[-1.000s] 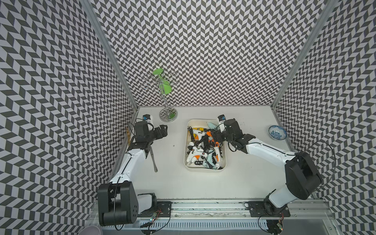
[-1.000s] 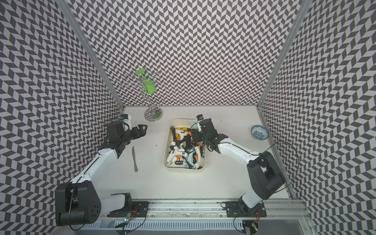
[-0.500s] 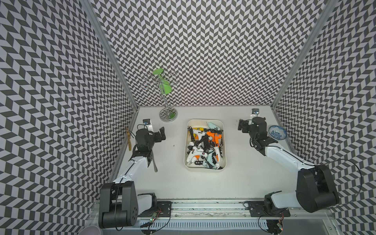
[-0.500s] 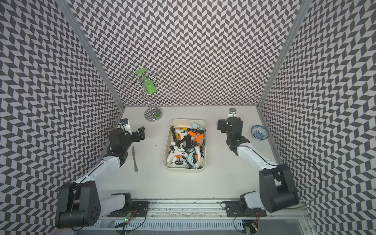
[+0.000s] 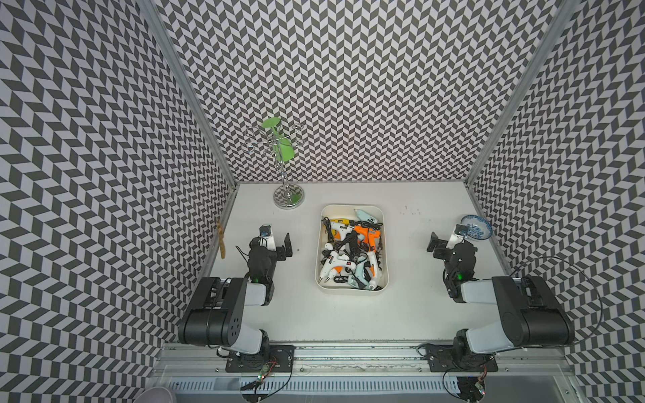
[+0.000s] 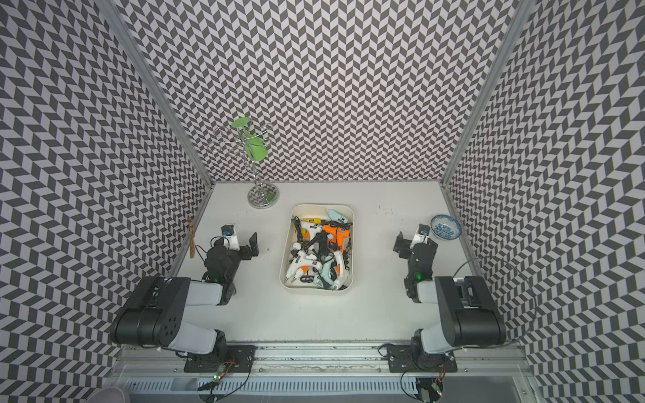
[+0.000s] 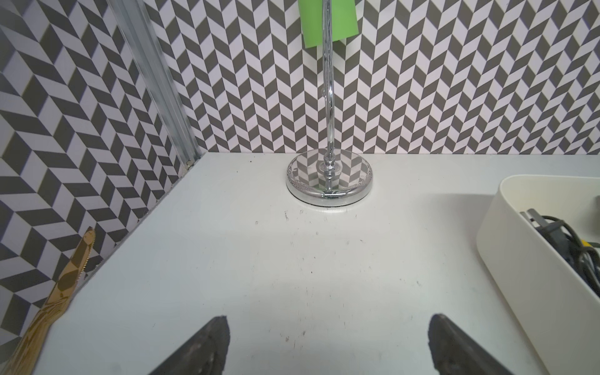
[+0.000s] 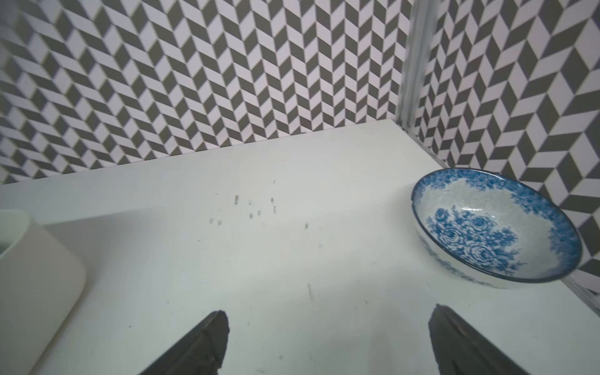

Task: Put the hot melt glue gun into the storage box
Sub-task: Reset both arms

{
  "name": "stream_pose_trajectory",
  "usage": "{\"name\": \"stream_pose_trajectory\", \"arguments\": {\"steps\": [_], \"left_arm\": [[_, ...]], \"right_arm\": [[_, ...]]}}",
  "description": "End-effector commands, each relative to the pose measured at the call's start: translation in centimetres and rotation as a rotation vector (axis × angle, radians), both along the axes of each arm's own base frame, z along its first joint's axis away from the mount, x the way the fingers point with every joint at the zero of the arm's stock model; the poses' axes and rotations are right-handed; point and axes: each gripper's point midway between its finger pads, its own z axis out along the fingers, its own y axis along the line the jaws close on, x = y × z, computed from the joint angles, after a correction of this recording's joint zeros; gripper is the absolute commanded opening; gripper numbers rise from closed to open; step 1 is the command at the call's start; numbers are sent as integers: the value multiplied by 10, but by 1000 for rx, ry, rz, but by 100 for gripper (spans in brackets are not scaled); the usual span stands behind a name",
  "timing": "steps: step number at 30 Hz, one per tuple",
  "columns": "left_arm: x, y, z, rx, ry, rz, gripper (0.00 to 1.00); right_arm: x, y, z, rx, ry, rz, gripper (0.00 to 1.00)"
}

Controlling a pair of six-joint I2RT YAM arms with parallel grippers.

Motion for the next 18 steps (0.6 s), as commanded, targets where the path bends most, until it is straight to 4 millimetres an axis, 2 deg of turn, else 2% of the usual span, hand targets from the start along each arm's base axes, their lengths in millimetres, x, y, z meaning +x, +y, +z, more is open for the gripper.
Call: {"name": "stream_pose_trajectory", "arguments": {"steps": [1,3,6,18], "left_arm": [[5,5,29,21,-127,26,100],[11,7,27,2,-114,-1,99],[12,7,26,-4,-104,-5,99],[12,7,25,-4,-102,-5,100]], "right_arm": [[7,28,49,-44,-226,173,99],[15,30,42,-46,-159,185,99],[9,31,47,-51,-204,186,99],[10,32,47,-51,-199,187,99]]}}
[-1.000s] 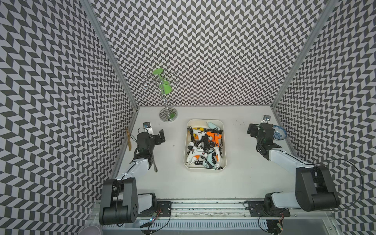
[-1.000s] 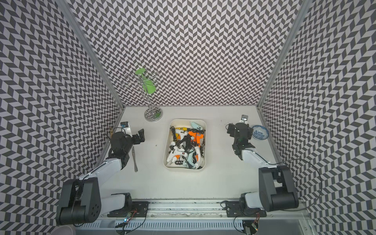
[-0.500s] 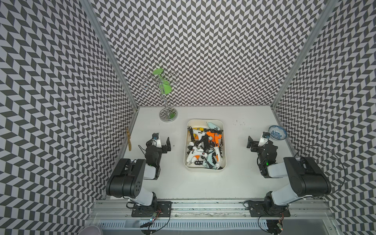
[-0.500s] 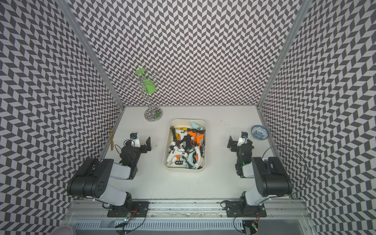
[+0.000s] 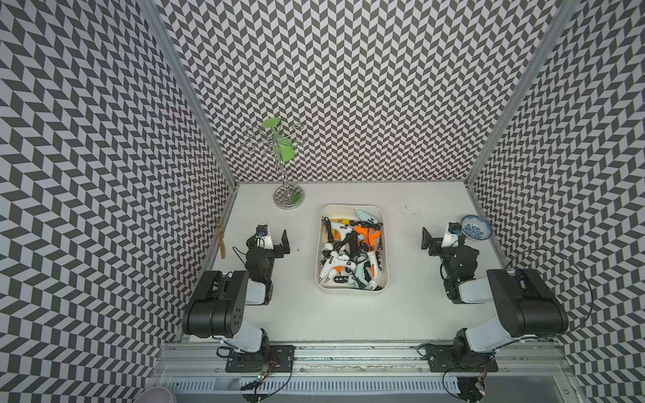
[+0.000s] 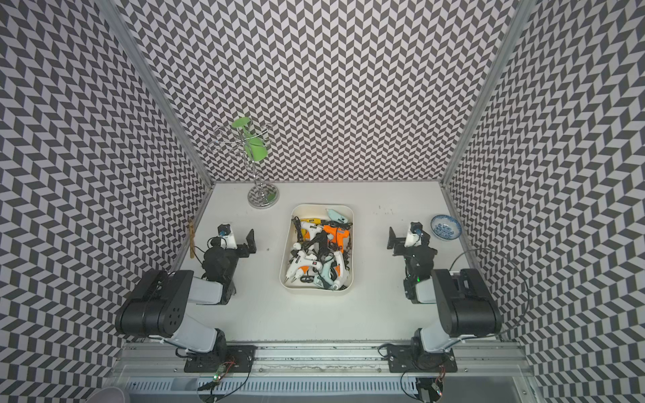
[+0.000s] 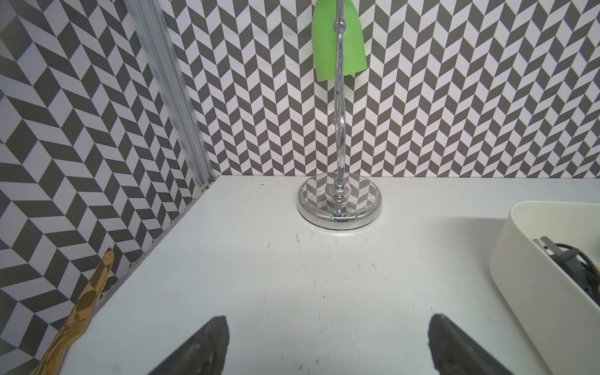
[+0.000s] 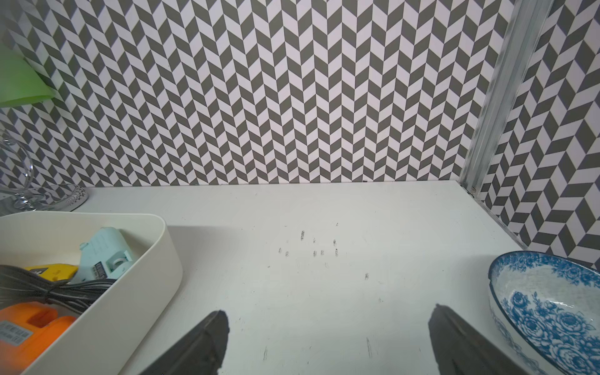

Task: Put the hot melt glue gun into the storage box
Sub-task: Reset both arms

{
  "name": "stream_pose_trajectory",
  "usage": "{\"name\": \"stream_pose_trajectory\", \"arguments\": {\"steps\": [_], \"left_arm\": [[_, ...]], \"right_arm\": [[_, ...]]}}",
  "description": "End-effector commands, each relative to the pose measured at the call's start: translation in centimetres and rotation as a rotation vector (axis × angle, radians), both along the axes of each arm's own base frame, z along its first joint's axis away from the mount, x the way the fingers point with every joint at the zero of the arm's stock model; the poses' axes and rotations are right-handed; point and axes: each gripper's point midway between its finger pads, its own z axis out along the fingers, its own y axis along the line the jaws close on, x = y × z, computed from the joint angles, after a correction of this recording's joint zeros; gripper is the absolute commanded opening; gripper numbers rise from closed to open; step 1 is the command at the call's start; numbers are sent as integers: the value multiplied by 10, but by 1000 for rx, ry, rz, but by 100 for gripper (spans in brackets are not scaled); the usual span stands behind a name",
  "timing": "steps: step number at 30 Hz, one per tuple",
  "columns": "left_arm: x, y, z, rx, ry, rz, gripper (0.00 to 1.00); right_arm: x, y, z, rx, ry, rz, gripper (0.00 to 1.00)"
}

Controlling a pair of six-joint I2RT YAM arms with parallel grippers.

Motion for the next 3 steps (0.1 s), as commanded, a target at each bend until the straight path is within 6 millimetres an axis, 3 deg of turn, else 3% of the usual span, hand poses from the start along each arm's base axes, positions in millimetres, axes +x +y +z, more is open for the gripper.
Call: {"name": "stream_pose_trajectory", "arguments": {"steps": [1,3], "left_arm": [[3,-1,12,4,-42,-12,100],[3,-2,13,4,-45,-12,99]], "right_arm": [[1,3,14,-5,-56,15,99],[3,3,13,-5,-47,14,99]]}}
